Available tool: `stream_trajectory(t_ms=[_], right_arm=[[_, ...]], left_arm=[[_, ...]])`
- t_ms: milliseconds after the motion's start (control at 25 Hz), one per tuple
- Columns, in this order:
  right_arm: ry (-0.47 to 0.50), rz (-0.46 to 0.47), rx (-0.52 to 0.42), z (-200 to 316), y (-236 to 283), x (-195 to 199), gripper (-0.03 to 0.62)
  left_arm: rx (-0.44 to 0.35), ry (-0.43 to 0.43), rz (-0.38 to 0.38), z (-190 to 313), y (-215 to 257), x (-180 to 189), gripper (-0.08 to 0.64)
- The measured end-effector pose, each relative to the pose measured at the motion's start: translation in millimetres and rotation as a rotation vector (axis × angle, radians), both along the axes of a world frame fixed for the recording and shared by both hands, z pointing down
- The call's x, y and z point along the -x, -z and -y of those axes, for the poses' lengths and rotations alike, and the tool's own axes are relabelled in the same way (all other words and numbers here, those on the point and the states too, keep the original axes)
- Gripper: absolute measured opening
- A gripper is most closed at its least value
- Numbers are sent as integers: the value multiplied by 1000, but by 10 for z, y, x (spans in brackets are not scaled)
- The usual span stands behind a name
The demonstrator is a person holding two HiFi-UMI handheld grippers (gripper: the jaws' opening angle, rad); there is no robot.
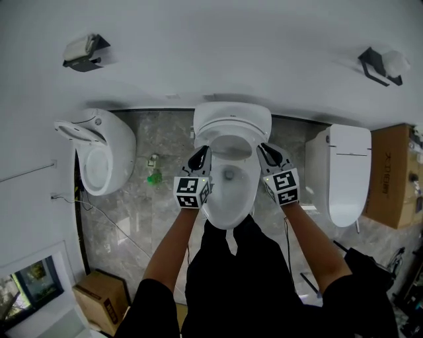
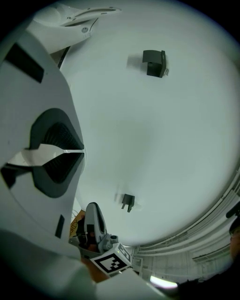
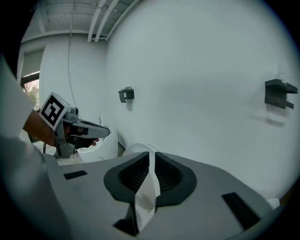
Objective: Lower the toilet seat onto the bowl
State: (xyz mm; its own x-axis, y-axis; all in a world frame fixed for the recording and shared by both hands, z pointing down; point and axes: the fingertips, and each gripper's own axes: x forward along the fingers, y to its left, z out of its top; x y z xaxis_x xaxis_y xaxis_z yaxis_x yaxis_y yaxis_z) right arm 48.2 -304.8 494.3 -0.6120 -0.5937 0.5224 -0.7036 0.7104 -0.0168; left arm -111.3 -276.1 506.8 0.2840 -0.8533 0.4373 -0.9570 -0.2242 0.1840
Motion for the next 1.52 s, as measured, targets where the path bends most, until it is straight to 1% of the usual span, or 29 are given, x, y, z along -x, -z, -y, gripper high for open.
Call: stream_trajectory(t_ms=[120,280,400,480,600,760,960,1080,1240,1320,1400,1520], right_arm=[[25,-22,-3,105,-55,63,35],[38,-56,1,239,-199,84,37],[43,-77,23,263,-314,107,40],[49,-85,43,294,-411,150,52],[76,-135,42,369,-586,217,112],[114,-176,6,468,-709,291,110],[77,-172,50,638,-858,236,110],[82,-191,65,687,-928,220,112],[85,-172,107,707,-1055,251,114],[82,-171,115,727,-1083,259,115],[72,-176,123,746,-1087,247,115],[56,-160,137,762,-1086,252,115]], left_arm=[[8,-25,24,112,-93,4,23],[32,-54,52,247,-246,13,66],[50,-64,62,301,-354,41,92],[59,-65,63,351,-418,70,100],[75,-77,74,449,-508,102,112],[104,-57,46,539,-589,164,137],[138,-87,74,633,-747,154,138],[152,-108,97,701,-809,126,138],[180,-138,89,774,-898,84,146],[194,-153,97,797,-944,63,149],[196,-157,110,823,-965,55,149],[191,-160,127,833,-968,67,144]])
